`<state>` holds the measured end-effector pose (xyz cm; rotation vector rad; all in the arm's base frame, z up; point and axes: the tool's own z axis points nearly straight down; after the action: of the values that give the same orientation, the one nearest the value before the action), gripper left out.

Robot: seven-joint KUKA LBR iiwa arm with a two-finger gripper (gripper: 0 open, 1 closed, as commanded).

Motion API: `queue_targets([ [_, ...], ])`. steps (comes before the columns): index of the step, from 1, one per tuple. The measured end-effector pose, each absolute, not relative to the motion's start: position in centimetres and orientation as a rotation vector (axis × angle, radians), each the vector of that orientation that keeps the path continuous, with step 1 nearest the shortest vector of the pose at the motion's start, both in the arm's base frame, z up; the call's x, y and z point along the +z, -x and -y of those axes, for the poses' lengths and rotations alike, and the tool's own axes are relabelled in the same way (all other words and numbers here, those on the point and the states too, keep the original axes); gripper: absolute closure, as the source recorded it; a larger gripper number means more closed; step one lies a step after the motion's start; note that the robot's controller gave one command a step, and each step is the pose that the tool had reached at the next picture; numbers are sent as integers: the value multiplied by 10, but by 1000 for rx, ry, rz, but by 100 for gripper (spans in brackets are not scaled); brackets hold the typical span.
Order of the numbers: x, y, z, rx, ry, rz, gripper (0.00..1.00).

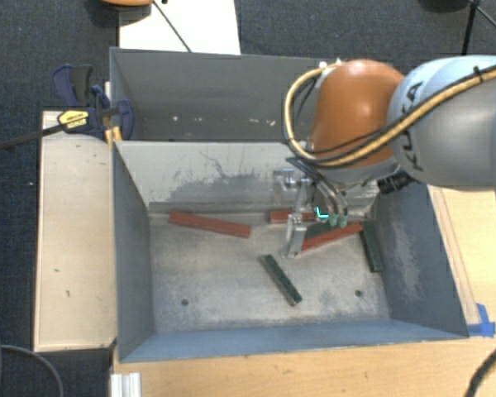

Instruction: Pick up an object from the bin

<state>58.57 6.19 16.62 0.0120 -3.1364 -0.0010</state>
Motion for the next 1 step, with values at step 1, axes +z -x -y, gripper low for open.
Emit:
queue_targets([
  [1, 171, -588, -62, -2, -9, 3144, 0],
])
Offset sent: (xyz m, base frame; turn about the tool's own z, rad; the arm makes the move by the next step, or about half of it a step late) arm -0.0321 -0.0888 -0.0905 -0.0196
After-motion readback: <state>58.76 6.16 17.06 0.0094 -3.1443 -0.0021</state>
